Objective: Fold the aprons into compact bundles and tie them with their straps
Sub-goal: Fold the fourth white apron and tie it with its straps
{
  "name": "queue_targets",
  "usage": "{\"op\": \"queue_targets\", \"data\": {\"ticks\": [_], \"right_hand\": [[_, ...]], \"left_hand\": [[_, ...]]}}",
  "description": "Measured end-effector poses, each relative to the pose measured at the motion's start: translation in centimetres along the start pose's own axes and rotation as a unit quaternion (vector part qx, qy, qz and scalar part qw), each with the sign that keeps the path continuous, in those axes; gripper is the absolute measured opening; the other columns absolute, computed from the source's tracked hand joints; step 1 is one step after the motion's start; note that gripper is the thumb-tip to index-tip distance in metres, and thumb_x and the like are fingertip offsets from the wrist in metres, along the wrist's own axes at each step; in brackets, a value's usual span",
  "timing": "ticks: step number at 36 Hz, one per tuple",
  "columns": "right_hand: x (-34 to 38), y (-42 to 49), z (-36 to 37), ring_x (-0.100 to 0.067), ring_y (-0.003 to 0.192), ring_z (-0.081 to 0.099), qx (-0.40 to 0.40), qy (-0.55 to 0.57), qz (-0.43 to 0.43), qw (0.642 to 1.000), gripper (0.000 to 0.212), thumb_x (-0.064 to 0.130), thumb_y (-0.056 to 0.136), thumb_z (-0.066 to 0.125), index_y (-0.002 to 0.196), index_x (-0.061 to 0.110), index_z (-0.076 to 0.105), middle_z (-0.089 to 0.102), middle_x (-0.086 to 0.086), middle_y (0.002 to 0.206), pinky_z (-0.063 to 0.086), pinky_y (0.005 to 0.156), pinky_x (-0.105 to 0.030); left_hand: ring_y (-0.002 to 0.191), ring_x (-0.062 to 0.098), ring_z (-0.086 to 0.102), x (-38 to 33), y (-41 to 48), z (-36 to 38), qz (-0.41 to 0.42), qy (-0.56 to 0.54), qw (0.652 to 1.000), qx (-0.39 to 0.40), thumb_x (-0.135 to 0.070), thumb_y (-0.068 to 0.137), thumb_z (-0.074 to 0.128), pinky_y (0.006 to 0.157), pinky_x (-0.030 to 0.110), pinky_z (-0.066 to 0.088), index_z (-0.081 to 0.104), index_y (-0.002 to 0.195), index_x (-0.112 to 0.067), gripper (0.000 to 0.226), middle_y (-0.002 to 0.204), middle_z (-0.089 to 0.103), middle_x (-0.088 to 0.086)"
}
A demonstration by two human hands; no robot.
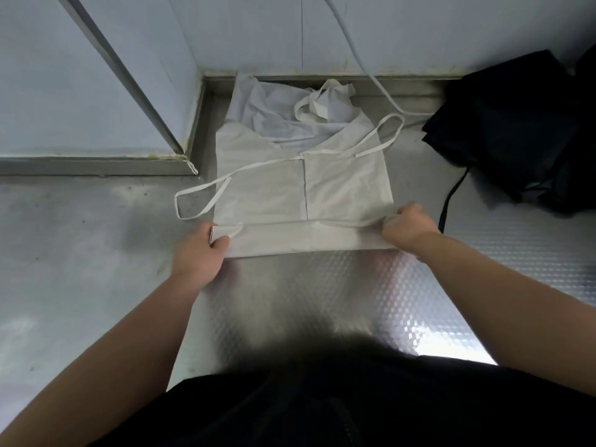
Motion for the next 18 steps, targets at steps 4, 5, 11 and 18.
{"op": "queue_targets", "data": {"ticks": [4, 5, 11, 18], "right_hand": [[0.7, -1.0, 1.2, -0.036, 0.110, 0.050, -0.071, -0.105, -0.028, 0.991, 0.047, 0.006, 0.086, 0.049, 0.129, 0.009, 0.030, 0.047, -0.017, 0.121, 0.043, 0.090, -0.045], [1.1, -1.3, 1.6, -0.036, 0.117, 0.044, -0.097, -0.182, -0.075, 0.976, 0.051, 0.004, 0.084, 0.050, 0.131, 0.012, 0.032, 0.042, -0.015, 0.128, 0.037, 0.096, -0.045], [0.9, -1.8, 3.4, -0.020, 0.138, 0.026, -0.026, -0.301, -0.299, 0.905, 0.052, 0.022, 0.092, 0.044, 0.143, 0.026, 0.033, 0.032, 0.000, 0.149, 0.004, 0.114, -0.033], [-0.6, -0.9, 3.5, -0.024, 0.145, 0.002, 0.033, -0.387, -0.262, 0.884, 0.081, 0.071, 0.086, 0.027, 0.150, 0.031, -0.002, -0.005, 0.001, 0.158, -0.002, 0.119, -0.040]], "left_hand": [[0.114, 0.036, 0.049, -0.4, -0.8, 0.3, 0.041, 0.051, 0.997, -0.052, -0.018, 0.088, 0.059, 0.090, 0.039, 0.040, 0.050, 0.128, -0.011, 0.042, 0.125, 0.053, 0.016], [0.114, 0.037, 0.046, -0.4, -0.9, 0.3, 0.090, 0.099, 0.988, -0.077, -0.013, 0.086, 0.060, 0.092, 0.043, 0.039, 0.050, 0.129, -0.013, 0.044, 0.127, 0.050, 0.016], [0.101, 0.029, 0.062, -0.6, -1.4, 1.5, 0.356, 0.192, 0.914, -0.032, -0.011, 0.072, 0.035, 0.087, 0.031, 0.030, 0.069, 0.106, -0.015, 0.048, 0.108, 0.067, 0.006], [0.128, 0.018, 0.036, -1.2, -1.6, 1.4, 0.299, 0.224, 0.924, 0.076, -0.078, 0.068, 0.033, 0.109, 0.036, 0.022, 0.047, 0.136, -0.022, 0.089, 0.137, 0.042, -0.003]]}}
Point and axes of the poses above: each hand's wrist, its own y-axis towards the middle knuckle, its own z-axis out of the palm, x = y × z, the point moved 3 cm from there along y, towards the middle knuckle
